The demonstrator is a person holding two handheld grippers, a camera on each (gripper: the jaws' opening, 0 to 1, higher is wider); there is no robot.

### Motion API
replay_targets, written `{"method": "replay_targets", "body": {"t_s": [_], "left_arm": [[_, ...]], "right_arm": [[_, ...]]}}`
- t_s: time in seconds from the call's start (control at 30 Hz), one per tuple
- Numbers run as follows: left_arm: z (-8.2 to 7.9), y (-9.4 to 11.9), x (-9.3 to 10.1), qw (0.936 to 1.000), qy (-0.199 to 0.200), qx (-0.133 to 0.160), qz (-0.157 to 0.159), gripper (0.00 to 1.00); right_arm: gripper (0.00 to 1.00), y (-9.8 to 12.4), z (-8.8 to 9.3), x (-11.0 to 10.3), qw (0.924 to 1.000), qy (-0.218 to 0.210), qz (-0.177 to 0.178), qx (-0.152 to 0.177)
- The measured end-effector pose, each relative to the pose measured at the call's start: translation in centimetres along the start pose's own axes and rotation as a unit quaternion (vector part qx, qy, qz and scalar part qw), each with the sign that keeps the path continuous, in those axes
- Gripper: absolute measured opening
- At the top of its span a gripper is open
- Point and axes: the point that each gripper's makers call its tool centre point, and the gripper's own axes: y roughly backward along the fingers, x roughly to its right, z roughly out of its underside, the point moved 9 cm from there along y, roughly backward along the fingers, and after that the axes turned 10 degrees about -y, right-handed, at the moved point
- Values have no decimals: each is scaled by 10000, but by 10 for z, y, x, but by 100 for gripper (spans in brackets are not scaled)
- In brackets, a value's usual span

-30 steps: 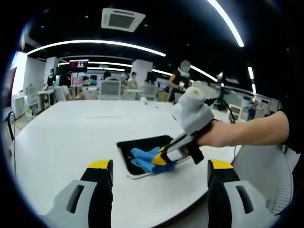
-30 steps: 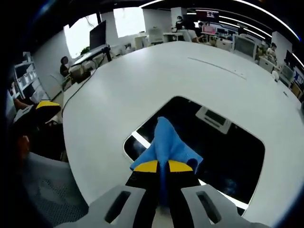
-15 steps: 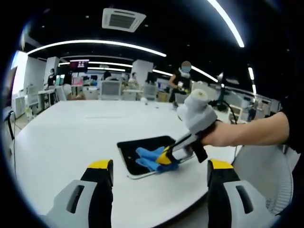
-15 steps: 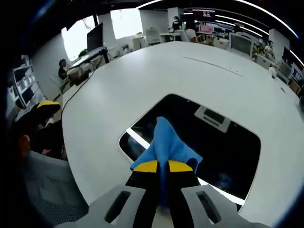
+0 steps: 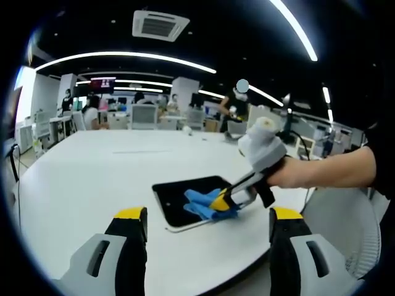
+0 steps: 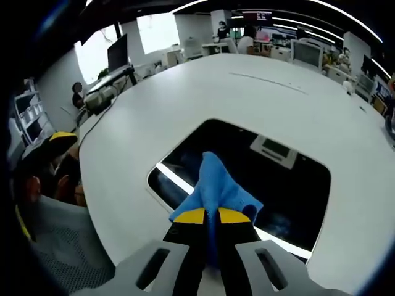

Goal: Wipe the mirror surface with the cleaning cloth until all visible marks leave the cleaned area.

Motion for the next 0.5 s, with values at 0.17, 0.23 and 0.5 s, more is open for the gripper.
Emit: {"method": "replay_targets", "body": {"t_s": [0.17, 0.23, 0.5], "left_arm": [[0, 0, 0, 10000, 0, -5, 0, 80], [0, 0, 0, 10000, -1, -6, 4, 80], [0, 0, 0, 10000, -2, 3, 21, 80]], "right_arm": [[0, 2, 1, 4, 10000, -47, 15, 22], [0, 1, 1, 3, 10000, -14, 40, 23], [0, 0, -1, 3, 10000, 4, 57, -11]]}}
